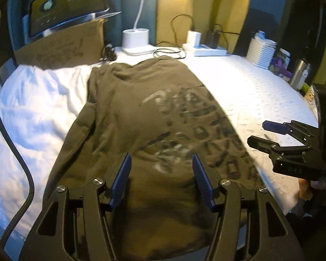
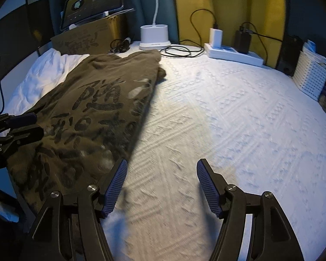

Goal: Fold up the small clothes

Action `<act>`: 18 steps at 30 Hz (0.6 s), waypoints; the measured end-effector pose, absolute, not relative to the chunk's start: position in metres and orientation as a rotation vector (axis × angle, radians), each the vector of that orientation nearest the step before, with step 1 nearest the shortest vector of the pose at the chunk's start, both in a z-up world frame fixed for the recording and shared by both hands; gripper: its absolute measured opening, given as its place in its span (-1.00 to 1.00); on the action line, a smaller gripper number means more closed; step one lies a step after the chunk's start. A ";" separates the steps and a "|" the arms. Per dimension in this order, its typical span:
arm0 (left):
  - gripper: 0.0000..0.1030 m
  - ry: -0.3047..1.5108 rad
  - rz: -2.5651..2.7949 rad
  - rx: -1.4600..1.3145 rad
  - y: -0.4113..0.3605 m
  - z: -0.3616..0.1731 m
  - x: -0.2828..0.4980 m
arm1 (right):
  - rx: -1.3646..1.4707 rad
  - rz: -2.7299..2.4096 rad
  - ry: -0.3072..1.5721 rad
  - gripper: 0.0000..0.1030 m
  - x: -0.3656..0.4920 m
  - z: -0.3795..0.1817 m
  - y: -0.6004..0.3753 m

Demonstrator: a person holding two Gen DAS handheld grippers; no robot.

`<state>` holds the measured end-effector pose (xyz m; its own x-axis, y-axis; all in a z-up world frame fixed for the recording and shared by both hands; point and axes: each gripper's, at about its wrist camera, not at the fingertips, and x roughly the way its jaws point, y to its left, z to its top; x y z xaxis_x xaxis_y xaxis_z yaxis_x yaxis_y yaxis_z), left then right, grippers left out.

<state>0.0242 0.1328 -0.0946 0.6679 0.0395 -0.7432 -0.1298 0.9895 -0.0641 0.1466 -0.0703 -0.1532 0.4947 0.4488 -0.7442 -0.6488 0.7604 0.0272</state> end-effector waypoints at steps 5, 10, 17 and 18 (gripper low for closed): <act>0.14 0.826 0.068 -0.098 0.114 -0.089 0.024 | -0.251 0.643 0.799 0.33 0.140 -0.149 -0.094; 0.27 0.819 0.040 -0.087 0.094 -0.085 0.025 | -0.221 0.600 0.796 0.33 0.137 -0.148 -0.123; 0.41 0.816 0.014 -0.077 0.070 -0.080 0.028 | -0.177 0.534 0.792 0.33 0.133 -0.146 -0.164; 0.42 0.818 0.011 -0.074 0.066 -0.079 0.030 | -0.170 0.525 0.790 0.33 0.132 -0.146 -0.170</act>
